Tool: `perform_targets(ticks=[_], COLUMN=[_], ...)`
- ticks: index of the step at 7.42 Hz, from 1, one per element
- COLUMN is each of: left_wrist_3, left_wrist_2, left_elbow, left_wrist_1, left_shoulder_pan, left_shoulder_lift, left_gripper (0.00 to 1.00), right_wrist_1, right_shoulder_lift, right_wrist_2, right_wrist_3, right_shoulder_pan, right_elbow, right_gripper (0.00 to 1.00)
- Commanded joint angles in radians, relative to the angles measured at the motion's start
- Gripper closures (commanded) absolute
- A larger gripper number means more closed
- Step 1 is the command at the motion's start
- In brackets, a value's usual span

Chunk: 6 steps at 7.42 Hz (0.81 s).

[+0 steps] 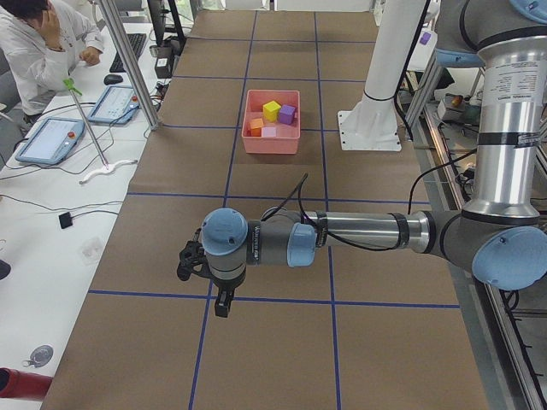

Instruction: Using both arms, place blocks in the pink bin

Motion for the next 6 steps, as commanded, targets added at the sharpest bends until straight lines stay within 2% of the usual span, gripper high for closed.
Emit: perform_targets(ticks=[1, 6], left_wrist_3=[0.001, 0.001], left_wrist_2=[-0.001, -0.001], left_elbow=[0.001, 0.001], left_wrist_1=[0.0, 0.0], left_shoulder_pan=[0.0, 0.0], left_shoulder_lift=[0.0, 0.0], left_gripper=[0.0, 0.0], right_wrist_1=[0.0, 0.001], right_shoulder_lift=[0.002, 0.003], right_wrist_2=[0.0, -0.001], right_wrist_3=[0.0, 0.011], right_shoulder_pan=[0.0, 0.0], right_elbow=[0.0, 0.0], right_gripper=[0.0, 0.0])
